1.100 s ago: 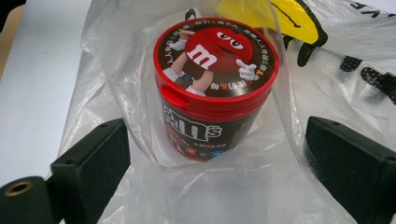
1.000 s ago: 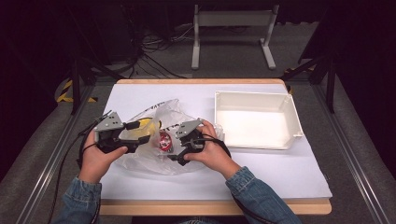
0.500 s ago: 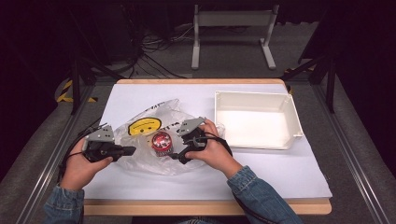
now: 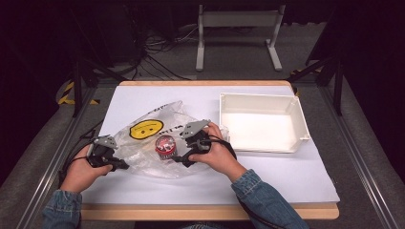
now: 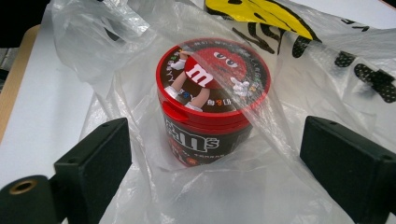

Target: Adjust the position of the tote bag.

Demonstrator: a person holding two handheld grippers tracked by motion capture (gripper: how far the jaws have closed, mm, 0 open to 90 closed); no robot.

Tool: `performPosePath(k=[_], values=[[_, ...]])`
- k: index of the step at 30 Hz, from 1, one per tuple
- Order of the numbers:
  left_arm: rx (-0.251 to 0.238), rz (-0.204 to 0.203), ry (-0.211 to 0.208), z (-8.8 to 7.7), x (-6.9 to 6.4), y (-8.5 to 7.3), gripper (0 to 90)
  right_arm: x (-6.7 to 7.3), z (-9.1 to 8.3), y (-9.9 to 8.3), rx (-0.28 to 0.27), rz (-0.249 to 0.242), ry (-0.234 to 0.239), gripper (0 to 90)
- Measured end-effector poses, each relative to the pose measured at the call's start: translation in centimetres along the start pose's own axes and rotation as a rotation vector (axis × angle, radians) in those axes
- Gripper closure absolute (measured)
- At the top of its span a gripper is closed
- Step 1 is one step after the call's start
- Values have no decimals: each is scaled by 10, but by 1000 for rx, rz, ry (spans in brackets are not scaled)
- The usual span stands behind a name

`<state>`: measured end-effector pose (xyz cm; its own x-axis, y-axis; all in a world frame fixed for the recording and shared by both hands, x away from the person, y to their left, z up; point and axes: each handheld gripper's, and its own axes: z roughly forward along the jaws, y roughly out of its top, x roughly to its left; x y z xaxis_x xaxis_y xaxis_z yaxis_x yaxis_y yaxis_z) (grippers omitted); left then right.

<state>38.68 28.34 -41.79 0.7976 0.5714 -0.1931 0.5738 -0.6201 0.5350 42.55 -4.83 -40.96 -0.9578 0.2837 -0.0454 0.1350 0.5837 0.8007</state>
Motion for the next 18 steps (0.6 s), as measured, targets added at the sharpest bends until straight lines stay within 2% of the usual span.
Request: performPosePath(k=[5,9,13,15,16,18], values=[[-31,-27,33,5,8,-1,900,-2,4,-1,3,1,7,82],[-67,-78,60,9,17,-2,900,-6,7,-1,7,3,27,70],[-74,-127,73,17,24,-3,900,-9,13,-3,22,3,43,61],[-77,-134,69,19,26,-3,900,-10,14,-4,24,-1,44,60],[-99,-157,70,19,29,-4,900,-11,16,-5,28,-4,45,59],[-112,-168,89,20,31,-3,900,-12,18,-6,30,-3,45,59]])
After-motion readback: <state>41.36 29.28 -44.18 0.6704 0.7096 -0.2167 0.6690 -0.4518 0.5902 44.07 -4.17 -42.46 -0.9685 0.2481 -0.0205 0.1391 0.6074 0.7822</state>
